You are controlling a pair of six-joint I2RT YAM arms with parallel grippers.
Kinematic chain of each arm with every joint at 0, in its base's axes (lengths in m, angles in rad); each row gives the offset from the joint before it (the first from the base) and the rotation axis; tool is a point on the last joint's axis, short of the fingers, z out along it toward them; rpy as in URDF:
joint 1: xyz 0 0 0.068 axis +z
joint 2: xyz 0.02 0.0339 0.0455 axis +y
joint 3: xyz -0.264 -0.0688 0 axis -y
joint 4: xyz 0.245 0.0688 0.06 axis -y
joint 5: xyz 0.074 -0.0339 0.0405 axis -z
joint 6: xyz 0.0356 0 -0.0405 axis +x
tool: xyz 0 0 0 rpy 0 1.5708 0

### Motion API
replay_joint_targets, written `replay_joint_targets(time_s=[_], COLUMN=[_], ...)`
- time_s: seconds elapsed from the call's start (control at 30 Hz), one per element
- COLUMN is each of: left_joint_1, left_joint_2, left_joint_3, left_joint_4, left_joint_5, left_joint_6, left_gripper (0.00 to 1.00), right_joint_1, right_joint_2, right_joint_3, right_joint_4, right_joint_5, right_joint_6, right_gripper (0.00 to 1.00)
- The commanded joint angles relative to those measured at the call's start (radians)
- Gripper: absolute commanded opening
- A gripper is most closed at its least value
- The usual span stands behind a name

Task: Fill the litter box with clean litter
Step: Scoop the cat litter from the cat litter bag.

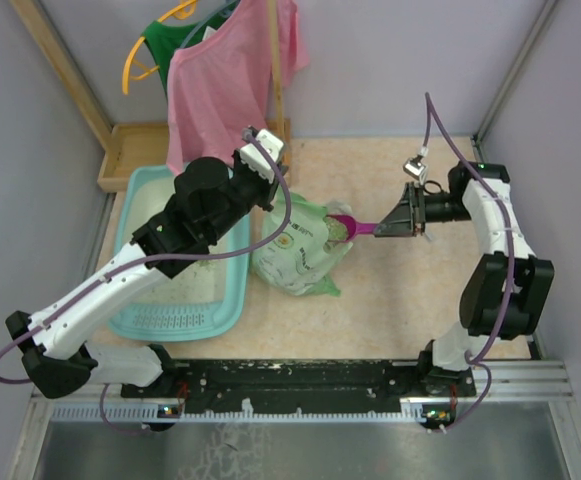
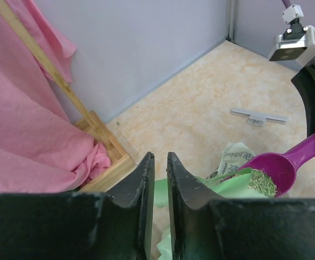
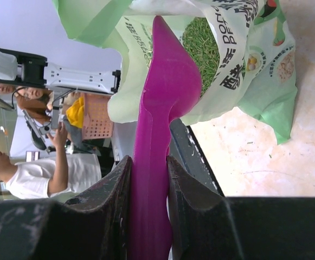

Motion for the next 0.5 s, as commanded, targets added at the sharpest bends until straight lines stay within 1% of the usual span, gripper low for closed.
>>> replay_joint_targets(time_s=[0.0, 0.47], left_joint_1=[-0.005, -0.003], left_joint_2=[0.002, 0.005], left_joint_3=[0.015, 0.013], left_joint_4=[0.038, 0.038], left_joint_5=[-0.017, -0.024], left_joint_6=[0.012, 0.02], left_gripper=[0.21, 0.22], right_joint_1=[-0.034, -0.082], right_joint_2=[-0.075, -0.15], right_joint_3=[0.028, -0.012], right_joint_4=[-0.011, -0.004], right_joint_5=[-0.076, -0.081], right_joint_6=[-0.021, 0.0], right_gripper=[0.0, 0.0])
